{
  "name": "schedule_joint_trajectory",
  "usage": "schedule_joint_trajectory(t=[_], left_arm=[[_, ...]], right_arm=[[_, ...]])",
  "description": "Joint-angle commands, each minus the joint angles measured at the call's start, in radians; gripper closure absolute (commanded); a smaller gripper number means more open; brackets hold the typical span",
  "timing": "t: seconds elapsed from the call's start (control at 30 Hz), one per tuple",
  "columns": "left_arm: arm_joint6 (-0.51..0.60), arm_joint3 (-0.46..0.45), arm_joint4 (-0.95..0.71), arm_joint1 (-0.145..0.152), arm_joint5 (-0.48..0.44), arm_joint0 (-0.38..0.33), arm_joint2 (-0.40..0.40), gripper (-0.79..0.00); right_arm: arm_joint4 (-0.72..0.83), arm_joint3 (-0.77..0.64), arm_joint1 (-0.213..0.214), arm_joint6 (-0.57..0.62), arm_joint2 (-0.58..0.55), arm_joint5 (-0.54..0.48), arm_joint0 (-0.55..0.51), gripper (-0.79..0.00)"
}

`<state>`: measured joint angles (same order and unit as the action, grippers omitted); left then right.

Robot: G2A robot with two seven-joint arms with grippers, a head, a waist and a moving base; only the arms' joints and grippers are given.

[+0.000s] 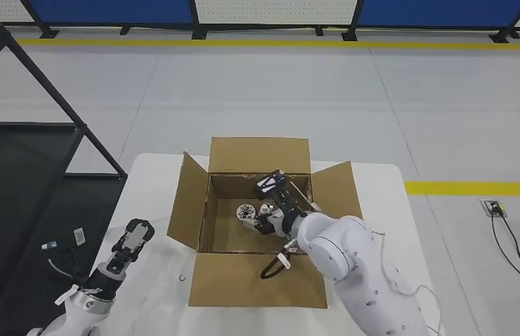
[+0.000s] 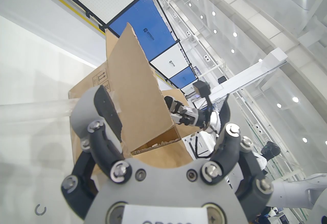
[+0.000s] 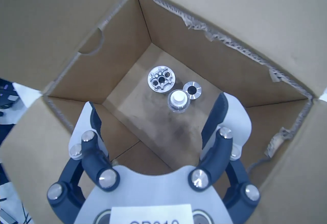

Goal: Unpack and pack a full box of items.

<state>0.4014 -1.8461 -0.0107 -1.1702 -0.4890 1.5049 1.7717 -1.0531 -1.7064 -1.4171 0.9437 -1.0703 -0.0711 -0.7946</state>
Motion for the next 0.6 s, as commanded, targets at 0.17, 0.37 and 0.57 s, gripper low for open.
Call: schedule_joint_trajectory(t=[0.17,0.37,0.57], left_arm=[[0.004,-0.049,0.031,0.0,-0.007,-0.009,-0.041,-0.785],[0.022,-0.077,0.076,-0.001,0.019,-0.042,-0.1,-0.785],[0.057,-0.081,0.123,-0.001,0.045,-0.083,-0.177,-0.785]], right_arm=[[0.224,-0.239,0.036,-0.007,-0.213,-0.174,-0.159,-0.785],[0.337,-0.325,0.059,-0.008,-0.356,-0.231,-0.234,-0.785],[0.437,-0.35,0.081,-0.015,-0.548,-0.216,-0.304,-0.785]])
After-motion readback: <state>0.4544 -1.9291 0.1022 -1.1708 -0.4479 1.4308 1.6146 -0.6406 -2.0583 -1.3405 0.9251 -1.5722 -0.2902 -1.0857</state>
